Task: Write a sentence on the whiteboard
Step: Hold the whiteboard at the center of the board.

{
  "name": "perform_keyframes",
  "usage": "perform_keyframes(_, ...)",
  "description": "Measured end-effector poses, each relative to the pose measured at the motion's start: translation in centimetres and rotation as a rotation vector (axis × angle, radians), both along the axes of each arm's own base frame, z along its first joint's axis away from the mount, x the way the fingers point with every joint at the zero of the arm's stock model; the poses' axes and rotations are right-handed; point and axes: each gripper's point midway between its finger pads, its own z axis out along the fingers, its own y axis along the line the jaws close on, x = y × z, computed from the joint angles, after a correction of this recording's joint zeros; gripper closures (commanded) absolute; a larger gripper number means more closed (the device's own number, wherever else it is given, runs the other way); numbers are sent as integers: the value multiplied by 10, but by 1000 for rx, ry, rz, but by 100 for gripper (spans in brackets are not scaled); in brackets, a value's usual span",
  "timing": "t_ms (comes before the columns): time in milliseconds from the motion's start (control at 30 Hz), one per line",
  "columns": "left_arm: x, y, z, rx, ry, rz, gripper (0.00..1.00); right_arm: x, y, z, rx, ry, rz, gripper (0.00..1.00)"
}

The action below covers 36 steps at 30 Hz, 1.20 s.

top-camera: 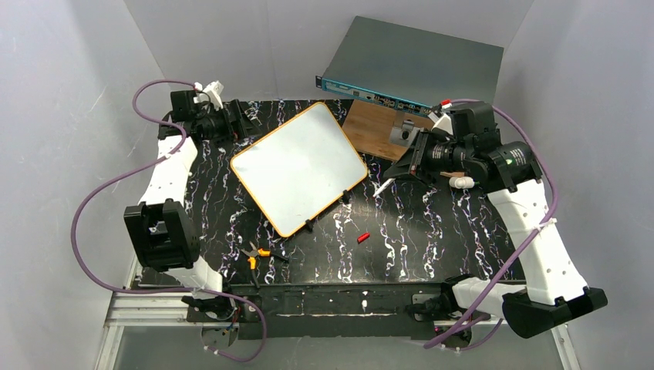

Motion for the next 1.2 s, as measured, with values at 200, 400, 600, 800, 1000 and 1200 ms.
perform_keyframes(200,-14,-11,-10,-26,23,-82,13,1,1,2,4,-3,3,99)
perform_keyframes(400,-24,-13,-23,-34,49,-131,19,-1,3,3,14,2,25,99)
perform_keyframes(600,-12,-16,-22,-94,58,-213,34,1,5,4,-3,1,53,99)
perform_keyframes(800,-5,-26,-35,-194,108,-287,38,5,6,6,-6,-7,58,99)
perform_keyframes(1000,-6,-34,-37,-278,138,-335,47,5,6,7,-5,-7,57,99)
perform_keyframes(1200,-8,-38,-31,-313,130,-360,56,6,7,7,-3,-11,55,99)
